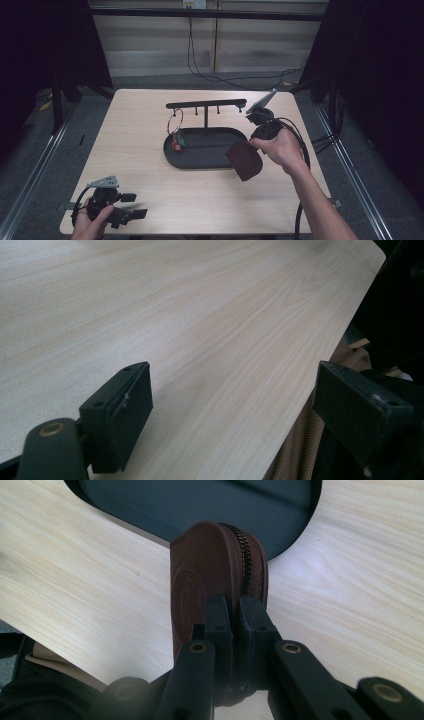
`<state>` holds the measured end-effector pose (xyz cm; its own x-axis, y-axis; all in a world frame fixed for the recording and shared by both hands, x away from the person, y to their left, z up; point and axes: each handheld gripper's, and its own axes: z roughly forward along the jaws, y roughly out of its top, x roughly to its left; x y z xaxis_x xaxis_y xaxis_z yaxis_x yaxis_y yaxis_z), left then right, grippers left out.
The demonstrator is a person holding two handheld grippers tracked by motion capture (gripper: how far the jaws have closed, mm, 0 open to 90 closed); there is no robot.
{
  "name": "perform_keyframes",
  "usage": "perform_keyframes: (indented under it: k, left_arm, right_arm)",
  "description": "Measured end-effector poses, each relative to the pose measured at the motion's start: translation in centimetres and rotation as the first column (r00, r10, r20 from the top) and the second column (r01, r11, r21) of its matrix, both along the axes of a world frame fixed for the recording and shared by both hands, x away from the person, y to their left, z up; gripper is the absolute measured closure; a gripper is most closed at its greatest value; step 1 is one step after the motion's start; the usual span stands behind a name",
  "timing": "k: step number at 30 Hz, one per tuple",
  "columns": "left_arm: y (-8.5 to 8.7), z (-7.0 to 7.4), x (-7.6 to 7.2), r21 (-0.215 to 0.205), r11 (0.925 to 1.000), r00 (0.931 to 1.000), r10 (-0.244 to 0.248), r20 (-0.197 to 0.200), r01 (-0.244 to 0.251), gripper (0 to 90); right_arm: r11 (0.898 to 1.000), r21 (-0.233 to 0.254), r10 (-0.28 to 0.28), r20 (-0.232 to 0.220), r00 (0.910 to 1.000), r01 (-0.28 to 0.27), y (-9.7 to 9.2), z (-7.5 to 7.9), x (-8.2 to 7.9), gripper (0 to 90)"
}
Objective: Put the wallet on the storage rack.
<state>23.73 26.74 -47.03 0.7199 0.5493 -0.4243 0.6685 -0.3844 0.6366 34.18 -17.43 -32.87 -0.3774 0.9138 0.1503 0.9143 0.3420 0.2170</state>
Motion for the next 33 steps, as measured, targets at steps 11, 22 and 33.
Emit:
perform_keyframes:
  k: [11, 22, 33]
  left_arm:
    - [0.0, 0.0, 0.0, 0.001, 1.0000, 1.0000, 0.002, 0.002, -0.002, 16.3]
    - [0.0, 0.1, -0.1, 0.003, 1.0000, 1.0000, -0.004, 0.001, 0.004, 16.3]
    - [0.0, 0.1, -0.1, 0.006, 1.0000, 1.0000, -0.003, 0.005, 0.003, 16.3]
  right_arm:
    - [1.000, 0.012, -0.017, 0.011, 0.9998, 0.017, 0.6, -0.1, 0.8, 84.0]
    - [0.998, 0.009, -0.066, 0.011, 0.9978, 0.065, 0.4, -0.5, 2.6, 84.0]
    - [0.993, 0.027, -0.119, 0.007, 0.9928, 0.119, 0.2, -1.6, 4.7, 84.1]
